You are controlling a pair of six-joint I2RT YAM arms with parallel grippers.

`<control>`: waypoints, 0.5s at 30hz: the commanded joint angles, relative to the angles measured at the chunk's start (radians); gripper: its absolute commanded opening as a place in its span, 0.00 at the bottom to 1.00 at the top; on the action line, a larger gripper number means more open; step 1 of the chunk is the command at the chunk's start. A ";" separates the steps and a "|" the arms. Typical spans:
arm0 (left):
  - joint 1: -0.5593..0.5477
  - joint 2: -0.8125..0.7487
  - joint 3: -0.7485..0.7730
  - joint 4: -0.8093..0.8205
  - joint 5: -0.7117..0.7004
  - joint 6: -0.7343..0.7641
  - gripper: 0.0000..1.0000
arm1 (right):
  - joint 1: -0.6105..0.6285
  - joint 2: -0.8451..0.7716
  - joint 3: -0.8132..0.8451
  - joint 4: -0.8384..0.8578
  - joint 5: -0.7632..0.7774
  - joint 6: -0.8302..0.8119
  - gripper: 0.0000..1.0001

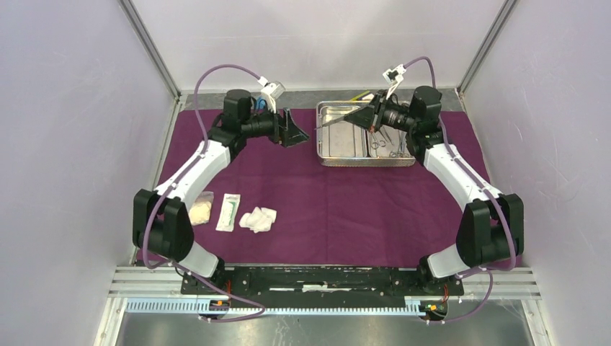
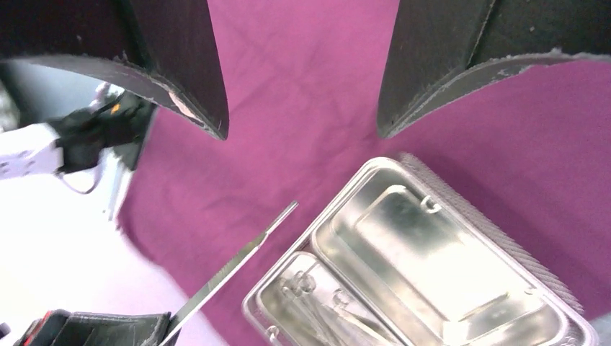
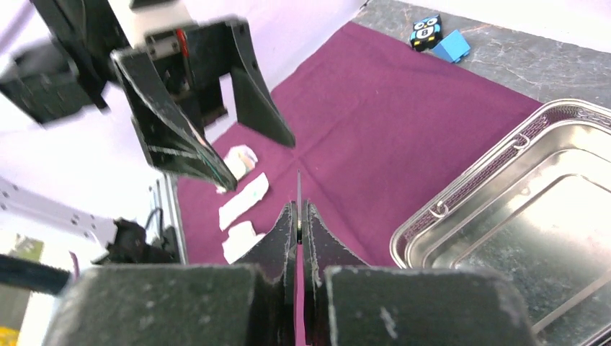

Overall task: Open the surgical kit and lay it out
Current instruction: Place the medical item in the surgical kit.

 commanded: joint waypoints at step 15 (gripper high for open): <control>-0.067 0.076 -0.260 1.155 0.005 -0.938 0.87 | -0.018 -0.003 -0.124 0.519 0.041 0.585 0.00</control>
